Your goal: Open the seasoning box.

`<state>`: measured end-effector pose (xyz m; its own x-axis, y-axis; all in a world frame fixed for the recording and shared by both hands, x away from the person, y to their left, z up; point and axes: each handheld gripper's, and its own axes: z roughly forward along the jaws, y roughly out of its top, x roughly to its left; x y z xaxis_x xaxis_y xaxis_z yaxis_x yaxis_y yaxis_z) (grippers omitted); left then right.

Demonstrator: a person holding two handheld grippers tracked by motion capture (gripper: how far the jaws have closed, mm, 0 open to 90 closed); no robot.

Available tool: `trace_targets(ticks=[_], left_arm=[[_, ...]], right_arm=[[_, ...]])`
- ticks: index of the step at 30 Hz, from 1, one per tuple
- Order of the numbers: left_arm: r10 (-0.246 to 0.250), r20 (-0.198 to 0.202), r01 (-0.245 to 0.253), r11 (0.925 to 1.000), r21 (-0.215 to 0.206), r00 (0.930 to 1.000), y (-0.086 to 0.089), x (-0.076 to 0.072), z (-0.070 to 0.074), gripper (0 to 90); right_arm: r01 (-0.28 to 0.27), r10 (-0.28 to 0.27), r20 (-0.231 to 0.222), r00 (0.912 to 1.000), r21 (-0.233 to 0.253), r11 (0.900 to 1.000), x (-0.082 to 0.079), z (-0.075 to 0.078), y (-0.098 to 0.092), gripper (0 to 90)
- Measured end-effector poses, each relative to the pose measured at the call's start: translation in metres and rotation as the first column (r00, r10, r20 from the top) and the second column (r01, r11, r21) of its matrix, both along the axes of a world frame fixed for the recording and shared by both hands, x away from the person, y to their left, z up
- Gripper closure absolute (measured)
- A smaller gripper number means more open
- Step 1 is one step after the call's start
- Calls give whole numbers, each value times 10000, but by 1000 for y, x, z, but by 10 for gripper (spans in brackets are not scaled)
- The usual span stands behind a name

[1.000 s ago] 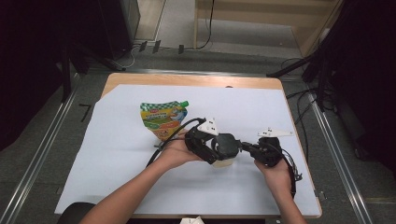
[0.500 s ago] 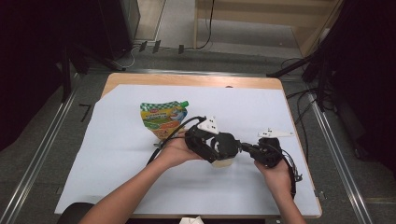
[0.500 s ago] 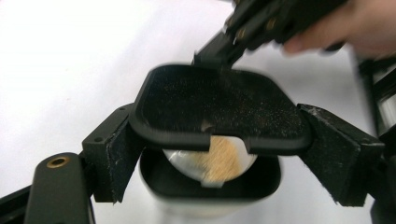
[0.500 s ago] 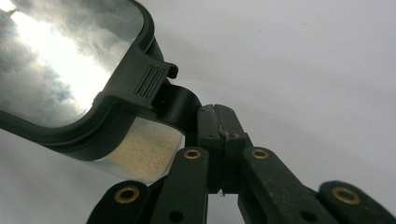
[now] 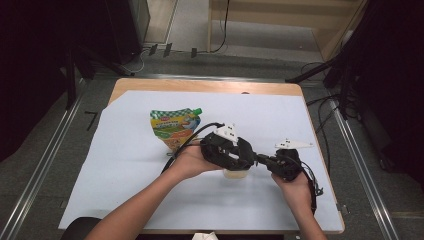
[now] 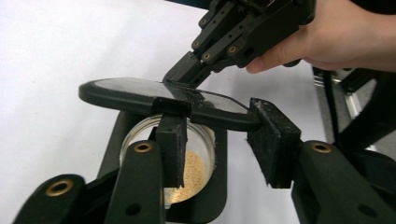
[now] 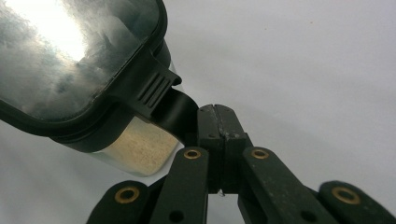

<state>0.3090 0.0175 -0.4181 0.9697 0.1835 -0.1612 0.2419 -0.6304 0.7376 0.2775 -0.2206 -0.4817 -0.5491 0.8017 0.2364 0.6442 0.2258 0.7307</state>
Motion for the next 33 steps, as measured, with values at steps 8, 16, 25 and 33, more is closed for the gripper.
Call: trace_targets(ticks=[8, 16, 25, 33], left_arm=[[-370, -218, 373, 9992, 171, 9991, -6, 0, 6, 695], [-788, -136, 790, 9967, 186, 9968, -22, 0, 13, 786], [-1127, -630, 1125, 9936, -73, 9916, -35, 8, 9, 793], [-1133, -726, 1123, 9935, -179, 9909, -38, 12, 5, 804]], right_arm=[[-55, 55, -2, 10000, -28, 10000, -2, 0, 0, 900], [-124, 124, -43, 9999, 6, 9999, -4, 1, 0, 900], [-119, 119, -66, 9999, 48, 9999, -5, 1, 0, 900], [-210, 211, -36, 9998, 118, 9997, -7, 2, 2, 900]])
